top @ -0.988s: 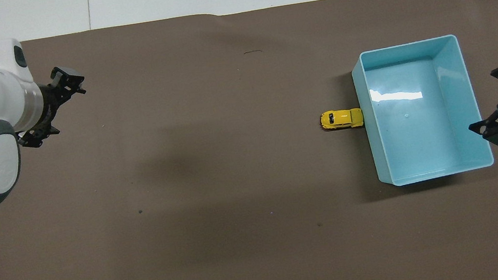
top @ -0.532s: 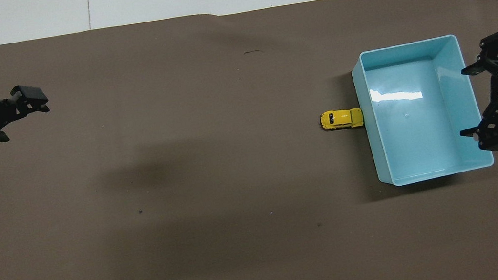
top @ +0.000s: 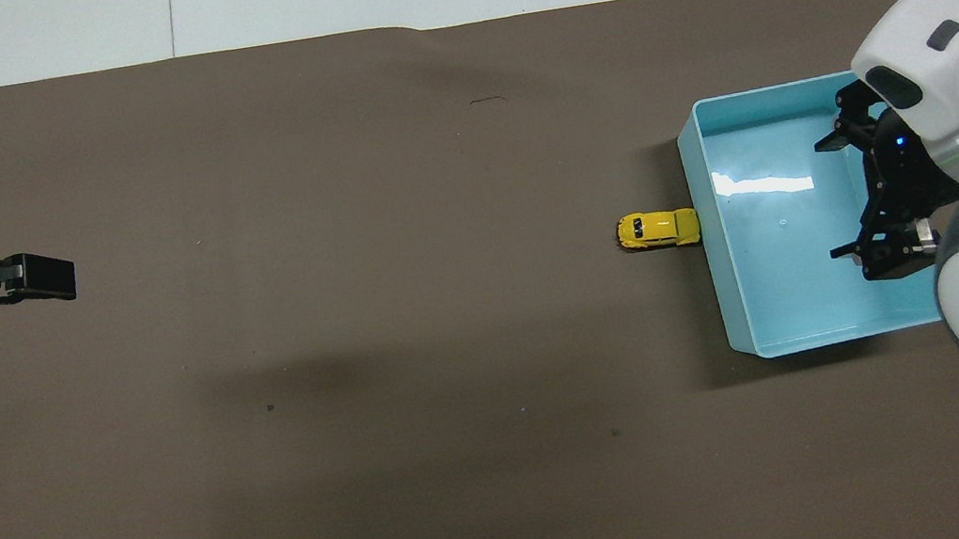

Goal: Wind up and store yellow beetle car

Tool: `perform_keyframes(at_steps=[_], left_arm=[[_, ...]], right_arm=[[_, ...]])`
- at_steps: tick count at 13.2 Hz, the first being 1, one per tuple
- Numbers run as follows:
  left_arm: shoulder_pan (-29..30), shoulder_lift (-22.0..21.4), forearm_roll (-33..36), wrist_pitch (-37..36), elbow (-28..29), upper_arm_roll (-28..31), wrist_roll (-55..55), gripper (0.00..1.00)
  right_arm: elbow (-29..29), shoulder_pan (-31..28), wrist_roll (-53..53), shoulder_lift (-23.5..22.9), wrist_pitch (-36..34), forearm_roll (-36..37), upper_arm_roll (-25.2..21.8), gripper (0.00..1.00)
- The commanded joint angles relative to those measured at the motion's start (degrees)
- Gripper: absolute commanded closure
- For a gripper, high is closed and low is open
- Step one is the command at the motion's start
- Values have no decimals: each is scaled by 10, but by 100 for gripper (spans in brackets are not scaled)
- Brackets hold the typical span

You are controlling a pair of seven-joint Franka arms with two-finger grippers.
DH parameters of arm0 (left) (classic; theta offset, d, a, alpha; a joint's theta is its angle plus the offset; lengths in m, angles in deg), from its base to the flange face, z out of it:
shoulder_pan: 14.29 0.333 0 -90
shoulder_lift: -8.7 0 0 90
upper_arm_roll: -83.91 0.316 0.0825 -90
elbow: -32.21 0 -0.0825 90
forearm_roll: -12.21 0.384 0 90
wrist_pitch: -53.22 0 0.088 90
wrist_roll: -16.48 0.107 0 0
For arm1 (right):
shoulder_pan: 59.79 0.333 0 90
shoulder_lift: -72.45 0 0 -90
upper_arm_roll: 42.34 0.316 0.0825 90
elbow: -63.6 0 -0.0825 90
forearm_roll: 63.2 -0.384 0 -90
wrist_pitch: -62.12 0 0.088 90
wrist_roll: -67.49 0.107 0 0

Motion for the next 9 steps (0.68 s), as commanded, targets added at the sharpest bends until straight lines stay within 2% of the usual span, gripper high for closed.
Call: perform_keyframes(at_steps=[1,6,9], left_arm=[[-20,-23,-3,-29,13,0,8,0],[-33,-23,-7,-30,4,-2,8,0],[-28,-26,-7,-77,-45,1,10,0]], right_arm=[[-31,7,-23,-12,39,3,3,0],[-62,18,-45,-36,82,4,3,0],[-83,19,-48,-45,112,4,3,0]])
